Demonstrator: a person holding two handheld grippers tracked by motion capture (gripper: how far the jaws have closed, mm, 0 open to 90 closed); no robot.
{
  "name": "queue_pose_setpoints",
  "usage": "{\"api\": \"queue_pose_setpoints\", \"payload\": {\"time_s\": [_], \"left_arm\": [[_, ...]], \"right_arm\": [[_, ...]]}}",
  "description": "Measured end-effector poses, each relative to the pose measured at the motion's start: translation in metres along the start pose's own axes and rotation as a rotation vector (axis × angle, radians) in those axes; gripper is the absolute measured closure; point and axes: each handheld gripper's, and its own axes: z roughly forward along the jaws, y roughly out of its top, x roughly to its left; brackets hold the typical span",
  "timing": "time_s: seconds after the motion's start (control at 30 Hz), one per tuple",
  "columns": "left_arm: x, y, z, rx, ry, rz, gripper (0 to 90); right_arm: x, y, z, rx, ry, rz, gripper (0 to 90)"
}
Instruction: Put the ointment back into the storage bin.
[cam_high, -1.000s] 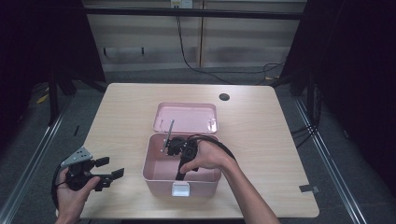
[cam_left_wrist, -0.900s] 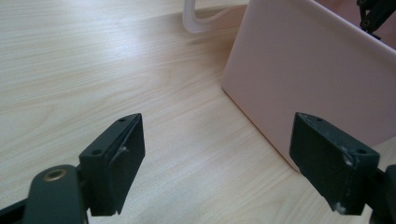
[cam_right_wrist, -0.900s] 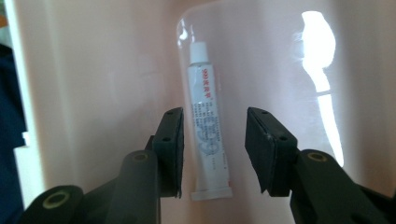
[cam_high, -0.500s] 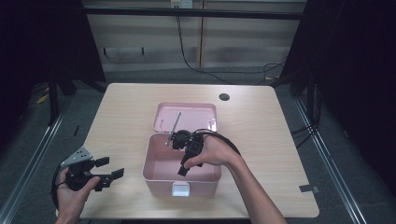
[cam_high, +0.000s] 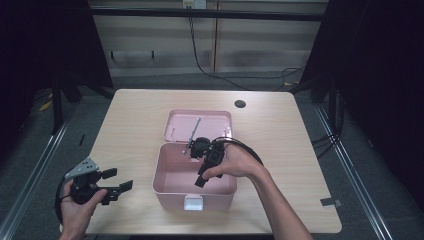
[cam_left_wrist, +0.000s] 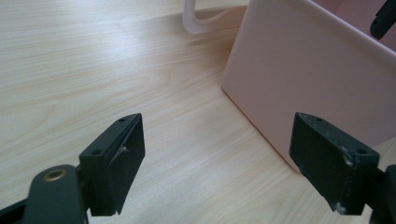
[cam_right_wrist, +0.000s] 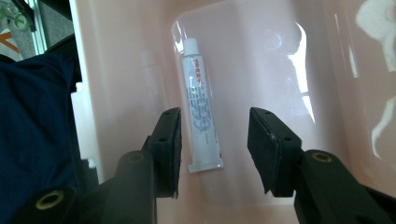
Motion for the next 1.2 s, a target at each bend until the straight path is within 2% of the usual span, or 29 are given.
{"api": "queue_pose_setpoints", "payload": {"time_s": [0.1,0.33,0.5,0.87,1.2], "left_arm": [[0.000,0.000,0.000,0.000,0.000,0.000,18.3],[0.000,0.000,0.000,-0.001,-0.002,-0.002,18.3],[0.000,0.000,0.000,0.002,0.000,0.001,18.4],[-0.001,0.000,0.001,0.002,0.001,0.000,18.4],[0.000,0.000,0.001,0.004,0.001,0.001,18.3]], "right_arm": [[0.001,-0.002,-0.005,0.000,-0.008,-0.012,55.7],[0.004,-0.005,-0.013,0.001,-0.011,-0.010,55.8],[0.004,-0.012,-0.022,-0.006,-0.025,0.011,55.8],[0.008,-0.020,-0.036,-0.005,-0.034,0.004,55.9],[0.010,-0.030,-0.052,-0.007,-0.062,0.003,54.5]]}}
